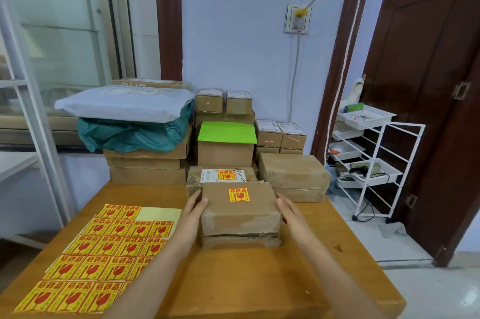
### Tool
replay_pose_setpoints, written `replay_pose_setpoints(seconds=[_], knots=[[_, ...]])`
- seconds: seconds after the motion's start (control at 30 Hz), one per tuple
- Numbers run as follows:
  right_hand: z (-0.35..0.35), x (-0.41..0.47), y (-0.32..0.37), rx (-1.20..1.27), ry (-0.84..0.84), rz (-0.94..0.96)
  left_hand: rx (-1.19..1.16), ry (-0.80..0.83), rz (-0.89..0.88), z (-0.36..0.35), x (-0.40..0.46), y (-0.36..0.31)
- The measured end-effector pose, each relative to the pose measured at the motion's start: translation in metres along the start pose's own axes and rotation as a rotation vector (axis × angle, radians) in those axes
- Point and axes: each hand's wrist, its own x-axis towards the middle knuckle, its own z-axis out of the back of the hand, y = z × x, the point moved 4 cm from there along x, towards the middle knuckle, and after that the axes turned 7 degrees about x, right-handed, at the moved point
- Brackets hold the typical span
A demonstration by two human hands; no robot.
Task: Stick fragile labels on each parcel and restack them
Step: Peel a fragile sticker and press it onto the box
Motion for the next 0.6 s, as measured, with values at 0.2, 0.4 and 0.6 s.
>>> replay_pose_setpoints(seconds=[0.2,0.4,0.6], knots=[[-0.009,-0.013,-0.005,0.111,-0.011,0.011,-0.043,0.047,-0.034,-0.017,-0.019,0.000],[-0.004,-0.020,0.031,0.163,-0.058,0.136,-0.024,0.070,-0.139,-0.023,-0.026,-0.028],[-0.011,-0.009,0.070,0.087,0.034,0.215,0.030,0.069,-0.249,-0.013,-0.014,-0.056]])
